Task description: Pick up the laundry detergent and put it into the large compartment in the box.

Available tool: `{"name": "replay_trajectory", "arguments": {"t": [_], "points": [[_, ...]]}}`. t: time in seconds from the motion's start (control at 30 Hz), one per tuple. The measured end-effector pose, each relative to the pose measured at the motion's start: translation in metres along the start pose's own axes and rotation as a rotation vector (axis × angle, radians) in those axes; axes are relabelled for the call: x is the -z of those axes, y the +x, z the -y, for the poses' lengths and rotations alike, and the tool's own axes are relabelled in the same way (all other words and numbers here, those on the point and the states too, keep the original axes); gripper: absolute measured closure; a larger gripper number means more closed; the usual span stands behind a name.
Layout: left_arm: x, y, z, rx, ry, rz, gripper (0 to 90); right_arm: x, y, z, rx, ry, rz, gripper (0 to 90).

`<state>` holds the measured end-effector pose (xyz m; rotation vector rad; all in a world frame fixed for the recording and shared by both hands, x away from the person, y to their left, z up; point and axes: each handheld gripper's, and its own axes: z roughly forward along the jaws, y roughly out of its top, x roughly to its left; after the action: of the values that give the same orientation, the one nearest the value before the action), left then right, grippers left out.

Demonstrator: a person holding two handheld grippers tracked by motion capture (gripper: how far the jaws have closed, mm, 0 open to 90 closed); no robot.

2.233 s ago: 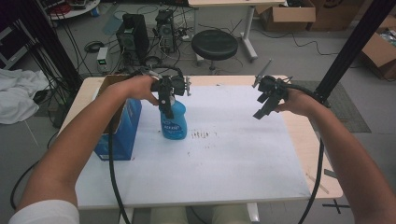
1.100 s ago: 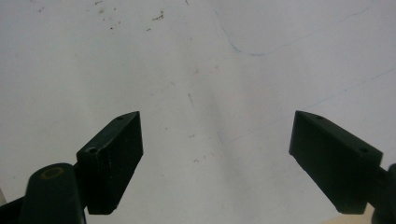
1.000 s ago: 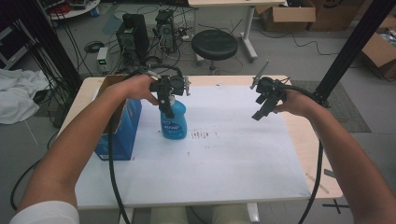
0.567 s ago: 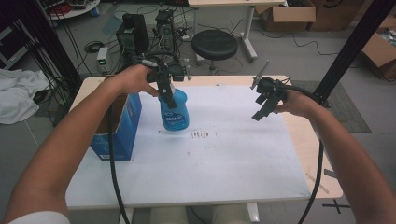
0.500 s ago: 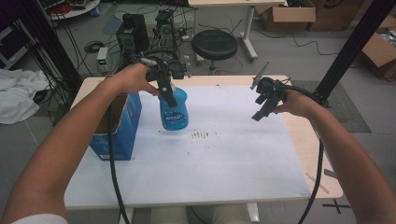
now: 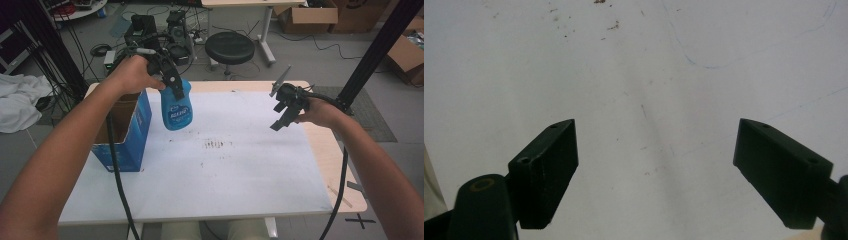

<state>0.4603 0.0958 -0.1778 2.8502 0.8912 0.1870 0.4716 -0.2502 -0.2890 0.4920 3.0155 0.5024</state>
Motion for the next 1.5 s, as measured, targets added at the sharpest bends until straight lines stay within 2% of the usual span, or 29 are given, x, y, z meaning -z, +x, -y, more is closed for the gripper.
{"name": "replay_trajectory", "arguments": {"t": [0.2,0.27,0.33,0.47,0.6,0.73,0.97,1.27,1.5], "points": [[0.014,0.004,0.005,0.126,-0.021,-0.023,37.8,-0.002,0.002,0.006,0.005,0.002,-0.001,17.9],[0.018,0.003,0.006,0.164,-0.012,-0.041,37.8,-0.002,0.002,0.007,0.006,-0.001,-0.001,17.8],[0.021,0.003,0.006,0.191,-0.013,-0.055,37.8,-0.003,0.003,0.007,0.013,-0.005,-0.004,17.8],[0.028,0.004,0.009,0.28,-0.018,-0.063,37.9,-0.004,0.005,0.006,0.025,-0.006,-0.006,17.8],[0.039,0.007,0.014,0.397,-0.033,-0.062,37.9,-0.006,0.007,0.007,0.036,-0.001,-0.006,17.6],[0.044,0.007,0.017,0.468,-0.016,-0.078,37.9,-0.003,0.007,0.007,0.044,-0.023,-0.01,17.7],[0.051,0.011,0.029,0.589,0.027,-0.107,37.9,-0.002,0.009,0.008,0.059,-0.021,-0.008,17.8],[0.067,0.02,0.052,0.742,0.016,-0.121,37.9,-0.002,0.011,0.006,0.071,-0.034,-0.012,17.7],[0.077,0.031,0.073,0.821,0.009,-0.123,37.9,-0.003,0.012,0.004,0.08,-0.031,-0.016,17.7]]}}
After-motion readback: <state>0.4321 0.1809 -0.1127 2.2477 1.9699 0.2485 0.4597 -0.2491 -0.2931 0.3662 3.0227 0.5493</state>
